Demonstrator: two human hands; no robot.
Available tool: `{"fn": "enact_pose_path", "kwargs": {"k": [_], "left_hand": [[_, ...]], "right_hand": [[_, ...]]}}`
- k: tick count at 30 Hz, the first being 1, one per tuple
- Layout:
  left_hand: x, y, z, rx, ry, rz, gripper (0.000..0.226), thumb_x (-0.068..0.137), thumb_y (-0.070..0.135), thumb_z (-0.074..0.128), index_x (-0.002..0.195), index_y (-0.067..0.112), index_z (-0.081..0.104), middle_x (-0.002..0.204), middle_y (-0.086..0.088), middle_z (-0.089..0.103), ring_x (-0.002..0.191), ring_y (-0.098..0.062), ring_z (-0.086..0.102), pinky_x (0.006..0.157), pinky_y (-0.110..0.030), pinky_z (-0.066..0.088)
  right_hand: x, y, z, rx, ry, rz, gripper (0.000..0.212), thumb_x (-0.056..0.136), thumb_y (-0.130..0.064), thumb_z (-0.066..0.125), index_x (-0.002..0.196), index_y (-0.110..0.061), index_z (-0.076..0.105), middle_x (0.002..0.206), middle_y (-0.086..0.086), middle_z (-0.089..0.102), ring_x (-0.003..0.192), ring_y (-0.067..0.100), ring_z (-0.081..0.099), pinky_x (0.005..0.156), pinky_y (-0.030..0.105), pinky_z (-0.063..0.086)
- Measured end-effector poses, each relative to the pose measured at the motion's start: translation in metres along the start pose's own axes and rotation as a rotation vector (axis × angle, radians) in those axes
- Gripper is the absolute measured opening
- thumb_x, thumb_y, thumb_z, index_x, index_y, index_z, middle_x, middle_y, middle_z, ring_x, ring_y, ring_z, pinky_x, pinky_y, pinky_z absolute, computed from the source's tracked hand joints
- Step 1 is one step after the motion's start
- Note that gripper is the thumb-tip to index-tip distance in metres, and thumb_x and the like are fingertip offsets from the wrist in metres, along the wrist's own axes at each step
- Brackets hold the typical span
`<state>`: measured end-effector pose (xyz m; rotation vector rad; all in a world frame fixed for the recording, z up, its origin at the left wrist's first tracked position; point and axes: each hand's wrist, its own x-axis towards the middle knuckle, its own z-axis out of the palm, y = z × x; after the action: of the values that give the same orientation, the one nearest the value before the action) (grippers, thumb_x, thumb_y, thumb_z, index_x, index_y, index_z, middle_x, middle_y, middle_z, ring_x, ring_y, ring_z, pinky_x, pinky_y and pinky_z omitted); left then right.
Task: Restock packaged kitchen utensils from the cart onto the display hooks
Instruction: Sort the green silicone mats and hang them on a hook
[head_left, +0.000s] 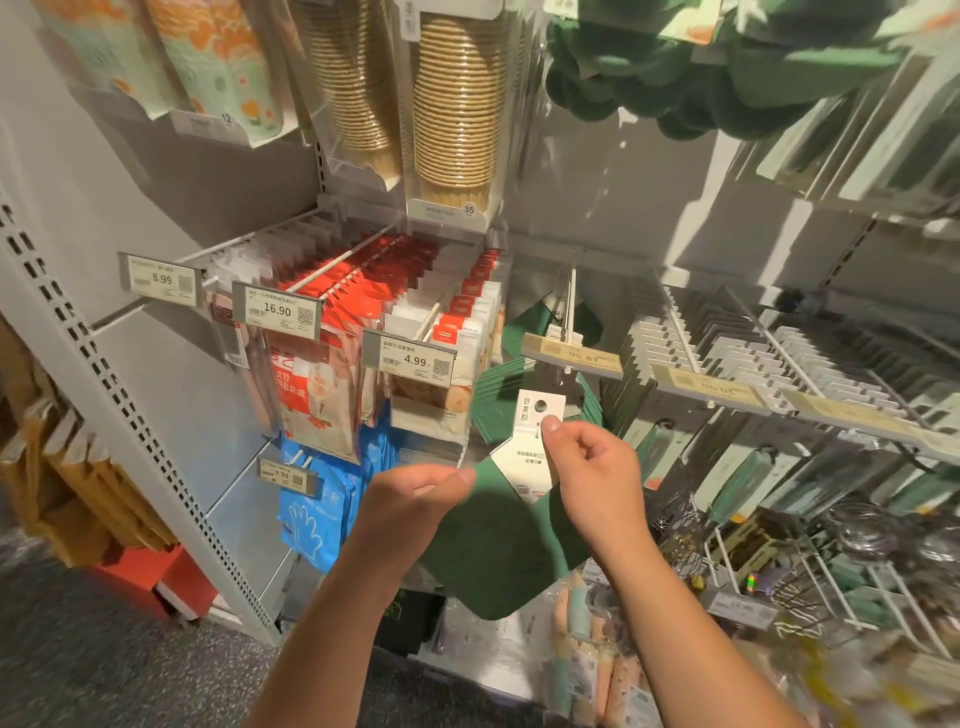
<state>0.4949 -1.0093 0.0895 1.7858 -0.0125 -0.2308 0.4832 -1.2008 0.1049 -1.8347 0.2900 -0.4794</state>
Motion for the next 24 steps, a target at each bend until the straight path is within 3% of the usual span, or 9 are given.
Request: {"fn": "enact_pose_path", "kwargs": {"k": [3, 6, 9, 11, 15, 20, 24], "left_hand": [[-0.001, 0.001, 0.001, 0.001, 0.037, -0.002, 0.021, 0.096, 0.026, 0.068, 0.085, 0.015, 0.082, 0.078, 0.001, 0.075, 0.088, -0.022, 0.07, 0.078, -0.036, 0.054], [-0.002, 0.004, 0.002, -0.058, 0.012, -0.029, 0.015, 0.096, 0.023, 0.067, 0.1, 0.022, 0.082, 0.089, 0.012, 0.079, 0.092, -0.007, 0.073, 0.085, -0.03, 0.058], [-0.001, 0.002, 0.002, -0.089, 0.013, -0.035, 0.016, 0.095, 0.026, 0.069, 0.107, 0.024, 0.08, 0.097, 0.013, 0.079, 0.099, -0.006, 0.073, 0.091, -0.03, 0.058], [-0.001, 0.0, 0.002, -0.09, 0.005, -0.04, 0.016, 0.095, 0.026, 0.069, 0.108, 0.026, 0.079, 0.099, 0.014, 0.079, 0.102, -0.006, 0.072, 0.095, -0.032, 0.057], [-0.002, 0.0, 0.001, -0.082, 0.005, -0.045, 0.017, 0.095, 0.026, 0.068, 0.108, 0.028, 0.079, 0.099, 0.016, 0.078, 0.103, -0.007, 0.071, 0.096, -0.034, 0.057], [-0.002, 0.003, -0.002, -0.122, -0.005, -0.038, 0.017, 0.097, 0.025, 0.067, 0.11, 0.028, 0.077, 0.103, 0.014, 0.078, 0.101, -0.003, 0.07, 0.089, -0.022, 0.056], [0.001, 0.011, -0.001, -0.184, -0.038, -0.019, 0.016, 0.098, 0.023, 0.067, 0.111, 0.023, 0.077, 0.101, 0.01, 0.079, 0.087, 0.006, 0.07, 0.073, -0.01, 0.054]], "right_hand": [[0.005, 0.001, -0.006, -0.037, 0.053, -0.008, 0.04, 0.099, -0.025, 0.067, 0.069, 0.002, 0.062, 0.058, 0.001, 0.046, 0.051, 0.004, 0.038, 0.053, 0.013, 0.036], [0.013, 0.002, -0.012, -0.055, 0.085, 0.003, 0.045, 0.099, -0.028, 0.067, 0.069, 0.005, 0.059, 0.06, 0.004, 0.046, 0.053, 0.007, 0.039, 0.056, 0.009, 0.039], [0.023, 0.003, -0.012, -0.086, 0.097, 0.052, 0.049, 0.098, -0.033, 0.067, 0.065, 0.001, 0.056, 0.056, -0.002, 0.045, 0.053, 0.009, 0.039, 0.059, 0.025, 0.04], [0.03, 0.003, -0.01, -0.122, 0.094, 0.075, 0.052, 0.098, -0.034, 0.066, 0.056, -0.009, 0.049, 0.048, -0.01, 0.04, 0.048, 0.006, 0.036, 0.057, 0.028, 0.036], [0.043, 0.007, -0.003, -0.197, 0.096, 0.085, 0.056, 0.099, -0.034, 0.064, 0.052, -0.018, 0.039, 0.042, -0.009, 0.036, 0.046, 0.009, 0.034, 0.058, 0.029, 0.038], [0.066, 0.01, 0.004, -0.259, 0.118, 0.155, 0.045, 0.095, -0.026, 0.065, 0.054, -0.013, 0.052, 0.053, 0.001, 0.052, 0.058, 0.023, 0.05, 0.062, 0.033, 0.042], [0.082, 0.009, 0.003, -0.405, 0.097, 0.191, 0.016, 0.094, -0.026, 0.063, 0.083, -0.018, 0.072, 0.082, 0.003, 0.07, 0.082, 0.029, 0.064, 0.073, 0.035, 0.051]]}}
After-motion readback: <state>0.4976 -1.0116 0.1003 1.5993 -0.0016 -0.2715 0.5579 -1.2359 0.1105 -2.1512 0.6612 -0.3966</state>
